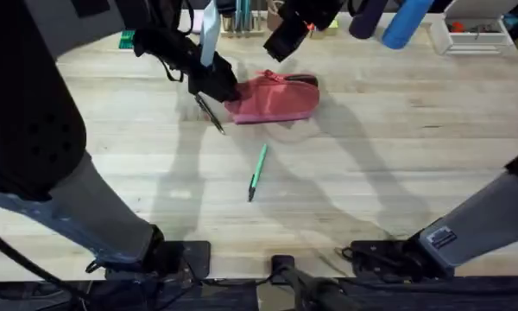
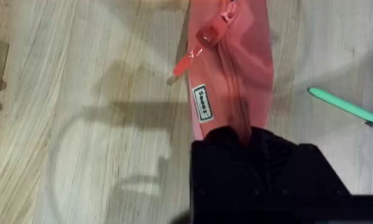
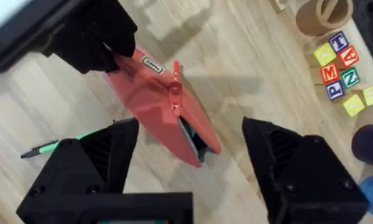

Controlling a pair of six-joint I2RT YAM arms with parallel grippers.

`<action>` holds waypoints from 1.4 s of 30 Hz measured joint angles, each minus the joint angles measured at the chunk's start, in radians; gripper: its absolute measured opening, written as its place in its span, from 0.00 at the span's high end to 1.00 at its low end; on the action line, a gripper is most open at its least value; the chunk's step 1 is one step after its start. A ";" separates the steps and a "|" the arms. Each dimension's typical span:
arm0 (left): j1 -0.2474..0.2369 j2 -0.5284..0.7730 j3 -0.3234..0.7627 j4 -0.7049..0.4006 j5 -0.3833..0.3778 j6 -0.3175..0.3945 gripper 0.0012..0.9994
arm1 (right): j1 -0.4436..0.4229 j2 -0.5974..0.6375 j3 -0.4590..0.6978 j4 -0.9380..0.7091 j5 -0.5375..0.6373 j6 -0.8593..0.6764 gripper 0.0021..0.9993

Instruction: Unzip the bag, pick up the pens from the table one at a time and place them inside, then zip the bag closed.

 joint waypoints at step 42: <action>0.000 0.000 0.000 0.000 0.000 0.000 0.96 | -0.014 0.202 0.004 0.020 -0.157 0.000 0.00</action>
